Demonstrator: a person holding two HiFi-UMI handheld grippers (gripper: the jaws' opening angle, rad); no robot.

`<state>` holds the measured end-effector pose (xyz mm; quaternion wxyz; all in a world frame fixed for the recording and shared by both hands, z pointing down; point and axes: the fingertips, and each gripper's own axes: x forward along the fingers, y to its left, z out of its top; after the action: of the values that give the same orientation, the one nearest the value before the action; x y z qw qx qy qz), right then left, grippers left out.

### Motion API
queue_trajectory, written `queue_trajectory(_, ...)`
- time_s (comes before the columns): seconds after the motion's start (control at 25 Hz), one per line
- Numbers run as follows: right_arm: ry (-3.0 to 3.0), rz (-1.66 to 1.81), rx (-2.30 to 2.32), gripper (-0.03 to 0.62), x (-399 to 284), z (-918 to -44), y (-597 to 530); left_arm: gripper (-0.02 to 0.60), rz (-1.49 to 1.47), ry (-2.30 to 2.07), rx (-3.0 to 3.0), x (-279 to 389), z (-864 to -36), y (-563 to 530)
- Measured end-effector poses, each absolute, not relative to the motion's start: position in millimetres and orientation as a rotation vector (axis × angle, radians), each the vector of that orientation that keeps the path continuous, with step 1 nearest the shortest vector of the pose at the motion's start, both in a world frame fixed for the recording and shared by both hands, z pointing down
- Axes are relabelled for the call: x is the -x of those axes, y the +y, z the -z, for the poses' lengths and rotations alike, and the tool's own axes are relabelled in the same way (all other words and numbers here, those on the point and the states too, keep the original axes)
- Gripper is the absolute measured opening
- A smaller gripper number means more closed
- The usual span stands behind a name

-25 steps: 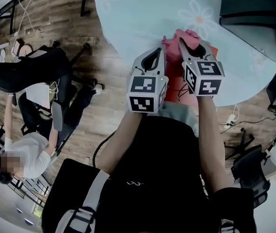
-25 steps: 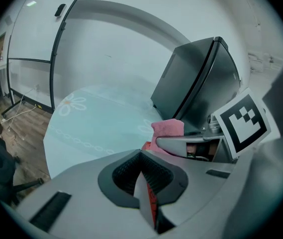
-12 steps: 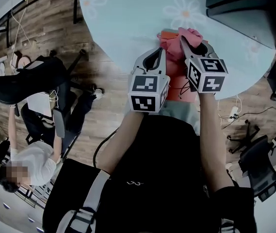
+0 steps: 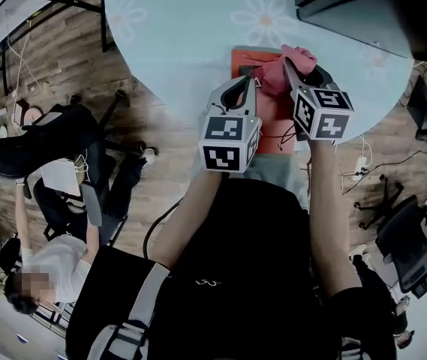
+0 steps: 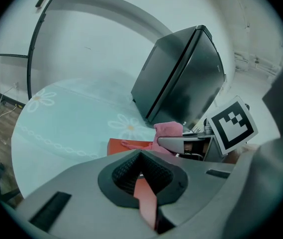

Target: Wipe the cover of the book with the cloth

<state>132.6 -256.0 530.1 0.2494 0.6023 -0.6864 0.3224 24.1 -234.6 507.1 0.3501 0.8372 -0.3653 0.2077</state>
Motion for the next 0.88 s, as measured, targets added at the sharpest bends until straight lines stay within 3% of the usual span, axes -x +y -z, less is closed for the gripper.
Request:
queue_trajectory(0.6, -1.67, -0.879, -1.791, 0.107, -189.5, -526.1, -222.2, 0.014, -0.501, -0.975, -2.191, -10.0, -493.0, -241.2)
queue_trajectory(0.88, -1.822, -0.858, -1.797, 0.107, -164.0, -482.4, -226.9, 0.014, -0.486, -1.043, -2.172, 13.4, -488.7, -246.5)
